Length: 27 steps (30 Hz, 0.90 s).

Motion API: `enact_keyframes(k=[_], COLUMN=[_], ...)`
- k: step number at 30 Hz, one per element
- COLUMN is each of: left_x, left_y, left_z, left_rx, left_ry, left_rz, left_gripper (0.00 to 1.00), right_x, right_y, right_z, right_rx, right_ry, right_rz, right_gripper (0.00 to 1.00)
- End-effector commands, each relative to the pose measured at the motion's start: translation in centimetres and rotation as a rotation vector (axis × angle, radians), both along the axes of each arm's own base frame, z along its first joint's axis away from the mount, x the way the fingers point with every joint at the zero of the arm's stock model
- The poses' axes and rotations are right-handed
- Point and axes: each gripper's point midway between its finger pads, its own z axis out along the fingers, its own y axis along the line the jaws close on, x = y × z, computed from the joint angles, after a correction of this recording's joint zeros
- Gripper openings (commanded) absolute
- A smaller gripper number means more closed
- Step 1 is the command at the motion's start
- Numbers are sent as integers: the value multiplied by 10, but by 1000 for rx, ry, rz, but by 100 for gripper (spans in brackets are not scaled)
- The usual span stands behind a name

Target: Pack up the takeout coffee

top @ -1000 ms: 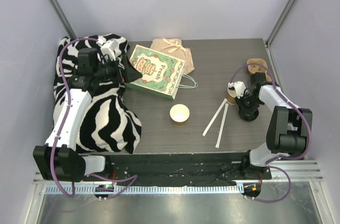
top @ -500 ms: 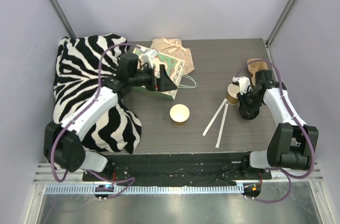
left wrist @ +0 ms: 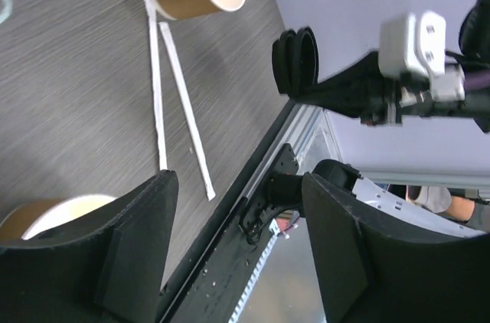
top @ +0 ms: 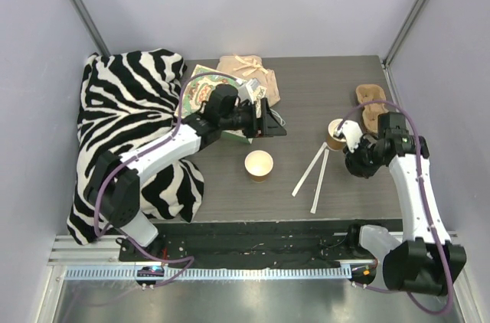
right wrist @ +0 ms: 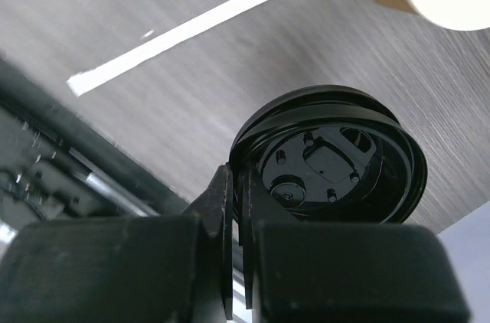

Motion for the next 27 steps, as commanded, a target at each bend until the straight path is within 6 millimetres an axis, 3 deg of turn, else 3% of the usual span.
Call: enact_keyframes(k=[1, 2, 3, 5, 7, 8, 10, 14, 20, 27], left_x=[10, 3, 3, -8, -11, -17, -18, -32, -49, -63], left_y=[-32, -45, -54, -76, -93, -104, -117, -149, -177, -192], left_z=[23, 31, 22, 28, 15, 21, 7, 6, 7, 2], left_rx=[-58, -72, -61, -68, -51, -62, -51, -88, -136, -145], left_ry=[-39, -47, -30, -40, -19, -27, 0, 14, 23, 43], left_rz=[-4, -33, -46, -85, -103, -121, -131, -178, -220, -250], left_gripper=[61, 58, 56, 50, 47, 47, 44, 43, 49, 51], right_x=[-38, -42, -51, -58, -69, -73, -79, -87, -92, -94], right_y=[19, 22, 26, 30, 30, 30, 27, 27, 22, 23], right_z=[15, 19, 22, 24, 24, 21, 19, 12, 5, 2], right_rx=[9, 9, 18, 6, -5, -18, -41, -49, -69, -69], right_ry=[-33, -46, -47, -63, -56, -57, -55, -49, -10, -5], right_rz=[303, 338, 377, 466, 509, 553, 581, 621, 643, 652], right_gripper=[1, 1, 1, 1, 1, 1, 1, 1, 1, 1])
